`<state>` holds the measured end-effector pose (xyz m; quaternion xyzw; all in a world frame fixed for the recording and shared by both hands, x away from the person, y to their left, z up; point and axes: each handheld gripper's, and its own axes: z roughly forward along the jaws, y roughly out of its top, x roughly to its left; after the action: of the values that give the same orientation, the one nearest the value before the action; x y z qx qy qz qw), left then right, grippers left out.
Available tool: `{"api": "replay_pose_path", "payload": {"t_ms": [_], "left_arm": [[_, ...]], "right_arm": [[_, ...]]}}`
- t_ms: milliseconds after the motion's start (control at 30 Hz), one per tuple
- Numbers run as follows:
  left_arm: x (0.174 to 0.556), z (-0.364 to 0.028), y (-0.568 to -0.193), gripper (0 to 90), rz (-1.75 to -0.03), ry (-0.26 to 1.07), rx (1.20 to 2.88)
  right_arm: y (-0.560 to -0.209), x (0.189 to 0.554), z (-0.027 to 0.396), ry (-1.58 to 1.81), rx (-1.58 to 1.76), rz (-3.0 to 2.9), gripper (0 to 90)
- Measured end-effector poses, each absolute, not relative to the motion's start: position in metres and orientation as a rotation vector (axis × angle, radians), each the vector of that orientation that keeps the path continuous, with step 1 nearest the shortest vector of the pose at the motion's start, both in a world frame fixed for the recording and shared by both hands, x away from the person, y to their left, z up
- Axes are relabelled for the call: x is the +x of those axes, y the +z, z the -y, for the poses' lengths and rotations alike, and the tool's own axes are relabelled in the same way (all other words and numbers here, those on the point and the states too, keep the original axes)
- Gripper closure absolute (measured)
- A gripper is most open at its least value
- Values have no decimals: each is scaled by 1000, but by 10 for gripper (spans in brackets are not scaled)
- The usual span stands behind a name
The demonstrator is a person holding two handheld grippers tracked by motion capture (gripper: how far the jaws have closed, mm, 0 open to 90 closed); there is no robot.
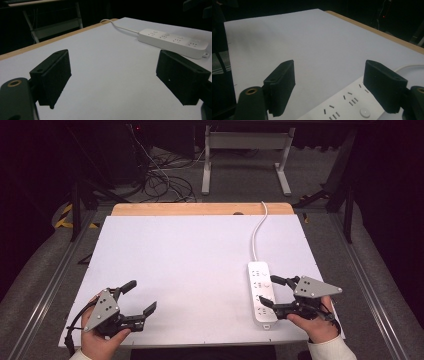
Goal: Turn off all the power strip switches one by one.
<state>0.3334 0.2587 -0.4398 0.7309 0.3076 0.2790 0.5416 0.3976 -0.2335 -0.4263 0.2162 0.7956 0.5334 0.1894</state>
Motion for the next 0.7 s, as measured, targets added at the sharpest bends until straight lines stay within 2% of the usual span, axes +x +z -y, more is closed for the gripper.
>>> {"api": "replay_pose_path", "payload": {"t_ms": [700], "left_arm": [[333, -259, -439, 128, -732, 675, 1738]], "right_arm": [[-411, 430, 231, 1476, 677, -2221, 287]]}}
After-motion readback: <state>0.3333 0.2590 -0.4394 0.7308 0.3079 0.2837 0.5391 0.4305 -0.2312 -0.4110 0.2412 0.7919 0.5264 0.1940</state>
